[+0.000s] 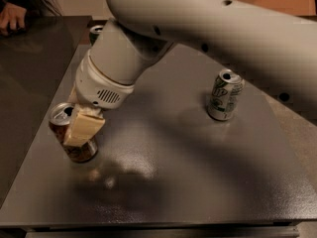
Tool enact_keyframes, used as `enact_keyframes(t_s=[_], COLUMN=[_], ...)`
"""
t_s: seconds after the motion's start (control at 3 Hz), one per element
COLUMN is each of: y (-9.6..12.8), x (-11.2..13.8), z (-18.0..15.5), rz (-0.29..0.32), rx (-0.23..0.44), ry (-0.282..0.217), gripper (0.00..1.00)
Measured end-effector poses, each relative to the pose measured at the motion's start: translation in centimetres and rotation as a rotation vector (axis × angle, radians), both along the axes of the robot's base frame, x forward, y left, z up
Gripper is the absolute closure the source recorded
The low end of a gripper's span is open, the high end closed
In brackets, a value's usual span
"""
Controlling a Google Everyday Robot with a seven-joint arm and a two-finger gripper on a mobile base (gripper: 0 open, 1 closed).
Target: Pick orange can
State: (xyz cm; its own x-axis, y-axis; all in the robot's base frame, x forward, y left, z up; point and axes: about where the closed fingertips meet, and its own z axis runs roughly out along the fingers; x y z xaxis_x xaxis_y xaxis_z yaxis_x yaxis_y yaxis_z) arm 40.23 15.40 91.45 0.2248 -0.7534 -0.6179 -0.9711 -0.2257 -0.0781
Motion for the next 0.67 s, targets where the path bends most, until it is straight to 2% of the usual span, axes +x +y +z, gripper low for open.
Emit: enact_keyframes(t_s=[0.33, 0.67], y=[-1.4, -3.0], x=[1.2, 2.2], z=[2.6, 5.5], rz=[-0.006, -0.014], rx=[0.017, 0.023], ry=[-0.003, -0.026], gripper=[1.0, 1.0])
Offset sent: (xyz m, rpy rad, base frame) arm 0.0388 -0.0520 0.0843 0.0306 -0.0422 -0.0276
